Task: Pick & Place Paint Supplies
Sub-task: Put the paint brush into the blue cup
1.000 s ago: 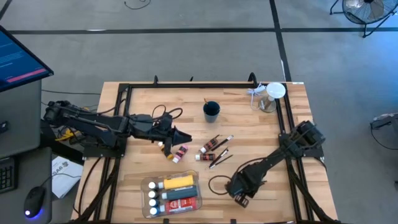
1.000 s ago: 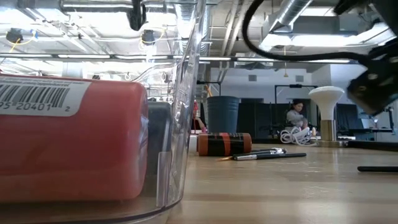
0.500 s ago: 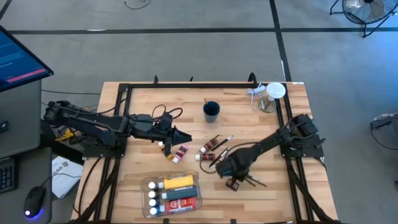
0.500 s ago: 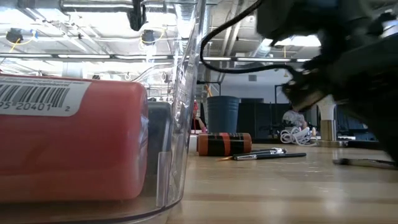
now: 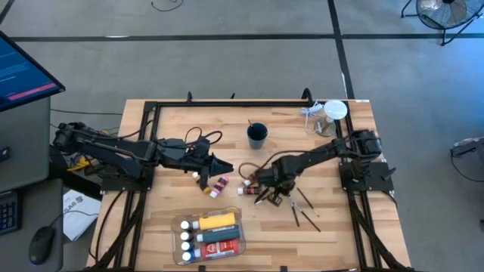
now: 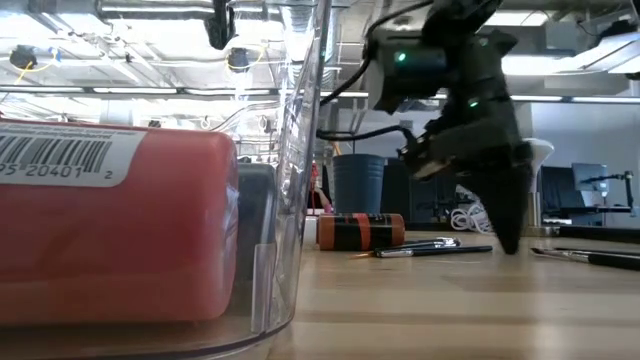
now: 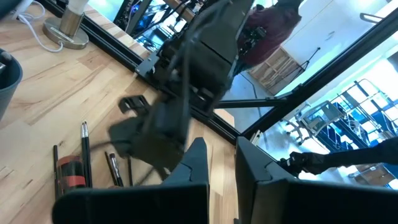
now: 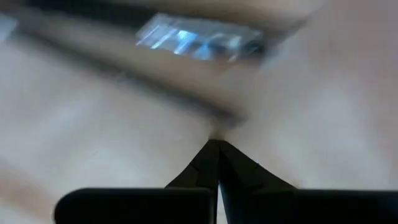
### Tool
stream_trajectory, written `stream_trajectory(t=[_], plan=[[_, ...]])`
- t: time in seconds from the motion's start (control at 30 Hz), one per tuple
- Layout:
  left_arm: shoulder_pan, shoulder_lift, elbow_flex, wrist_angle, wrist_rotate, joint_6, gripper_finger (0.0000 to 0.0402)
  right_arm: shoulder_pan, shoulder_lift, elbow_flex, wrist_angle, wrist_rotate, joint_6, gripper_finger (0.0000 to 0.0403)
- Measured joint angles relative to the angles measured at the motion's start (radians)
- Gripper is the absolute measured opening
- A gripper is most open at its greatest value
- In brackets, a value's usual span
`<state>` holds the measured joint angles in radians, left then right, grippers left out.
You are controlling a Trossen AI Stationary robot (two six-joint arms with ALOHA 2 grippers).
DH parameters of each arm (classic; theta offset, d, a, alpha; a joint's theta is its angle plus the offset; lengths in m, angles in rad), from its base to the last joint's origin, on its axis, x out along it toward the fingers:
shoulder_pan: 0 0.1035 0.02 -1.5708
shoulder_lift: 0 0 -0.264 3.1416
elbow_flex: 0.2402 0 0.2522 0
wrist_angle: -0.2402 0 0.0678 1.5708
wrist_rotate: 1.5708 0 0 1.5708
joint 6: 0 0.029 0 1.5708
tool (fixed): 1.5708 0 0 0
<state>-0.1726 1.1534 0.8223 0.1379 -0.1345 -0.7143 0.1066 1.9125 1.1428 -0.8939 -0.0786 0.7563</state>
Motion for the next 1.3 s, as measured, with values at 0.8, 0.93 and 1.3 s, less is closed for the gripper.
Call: stream_trajectory(t=[0.8, 0.93, 1.3], plan=[[0.0, 0.0, 0.0, 0.0, -0.017, 0.035, 0.0, 0.35, -0.613, -0.005, -0.489, 0.04, 0.692, 0.0], [0.0, 0.0, 0.0, 0.0, -0.023, 0.037, 0.0, 0.455, -0.613, -0.005, -0.514, -0.021, 0.781, 0.0], [0.0, 0.0, 0.0, 0.0, -0.022, 0.053, 0.0, 0.554, -0.623, -0.265, -0.184, -0.133, 0.869, 0.0076]])
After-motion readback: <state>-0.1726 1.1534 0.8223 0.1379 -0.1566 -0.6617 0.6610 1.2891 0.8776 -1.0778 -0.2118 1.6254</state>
